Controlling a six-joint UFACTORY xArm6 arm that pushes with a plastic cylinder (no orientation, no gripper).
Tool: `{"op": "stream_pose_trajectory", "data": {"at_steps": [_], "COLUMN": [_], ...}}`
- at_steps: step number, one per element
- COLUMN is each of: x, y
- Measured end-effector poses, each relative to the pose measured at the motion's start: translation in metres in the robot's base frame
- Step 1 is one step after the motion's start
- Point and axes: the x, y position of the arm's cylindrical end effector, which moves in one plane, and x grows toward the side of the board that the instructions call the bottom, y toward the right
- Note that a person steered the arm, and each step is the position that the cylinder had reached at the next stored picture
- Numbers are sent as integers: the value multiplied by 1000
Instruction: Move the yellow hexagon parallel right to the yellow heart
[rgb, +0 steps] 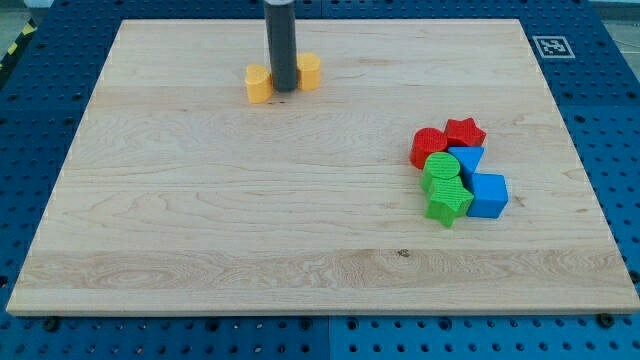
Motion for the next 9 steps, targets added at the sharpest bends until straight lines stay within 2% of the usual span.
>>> {"op": "stream_pose_trajectory", "data": {"at_steps": [1,2,4,6,7,9], "x": [-23,-23,-8,-43,-43,-43], "y": [14,37,33,87,118,127]}}
